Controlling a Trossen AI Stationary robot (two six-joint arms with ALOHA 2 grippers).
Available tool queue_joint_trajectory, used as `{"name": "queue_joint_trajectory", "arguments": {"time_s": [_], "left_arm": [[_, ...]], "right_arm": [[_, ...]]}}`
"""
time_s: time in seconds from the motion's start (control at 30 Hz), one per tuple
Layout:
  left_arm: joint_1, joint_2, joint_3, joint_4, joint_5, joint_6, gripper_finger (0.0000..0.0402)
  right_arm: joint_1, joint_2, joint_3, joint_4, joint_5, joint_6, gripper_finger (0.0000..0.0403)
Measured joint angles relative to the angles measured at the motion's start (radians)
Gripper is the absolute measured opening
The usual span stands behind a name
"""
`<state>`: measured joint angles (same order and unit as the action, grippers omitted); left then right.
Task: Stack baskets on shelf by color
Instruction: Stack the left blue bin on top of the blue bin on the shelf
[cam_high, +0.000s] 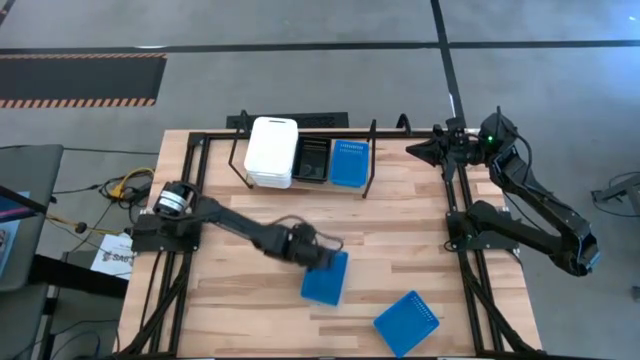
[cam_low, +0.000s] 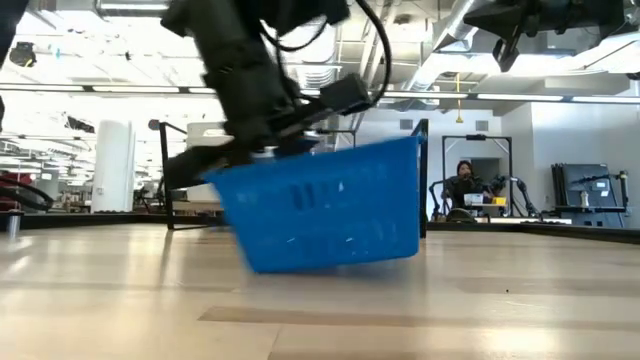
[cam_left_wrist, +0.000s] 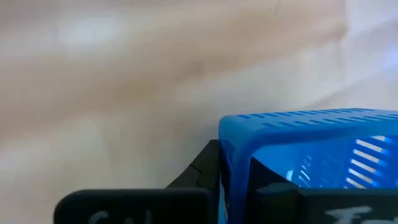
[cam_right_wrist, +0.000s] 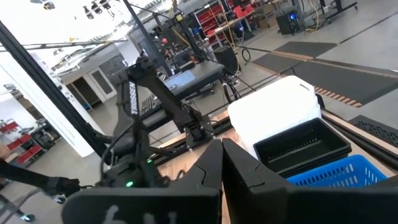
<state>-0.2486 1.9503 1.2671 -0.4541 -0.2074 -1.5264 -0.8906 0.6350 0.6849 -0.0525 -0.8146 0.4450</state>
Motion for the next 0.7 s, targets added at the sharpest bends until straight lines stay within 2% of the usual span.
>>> {"name": "queue_joint_trajectory", "arguments": {"time_s": [0.2, 0.37, 0.5, 0.7], "left_arm": [[0.119, 0.0, 0.055, -0.005, -0.008, 0.201, 0.0], [0.177, -0.006, 0.14, -0.044, -0.007, 0.35, 0.0], [0.204, -0.028, 0.271, -0.196, -0.016, 0.429, 0.0], [0.224, -0.042, 0.538, -0.435, -0.137, 0.524, 0.0]], "right_arm": [[0.0, 0.0, 0.0, 0.0, 0.0, 0.0, 0.0021], [0.0, 0.0, 0.0, 0.0, 0.0, 0.0, 0.0024], [0.0, 0.0, 0.0, 0.0, 0.0, -0.001, 0.0022], [0.0, 0.0, 0.0, 0.0, 0.0, -0.008, 0.0021]]}}
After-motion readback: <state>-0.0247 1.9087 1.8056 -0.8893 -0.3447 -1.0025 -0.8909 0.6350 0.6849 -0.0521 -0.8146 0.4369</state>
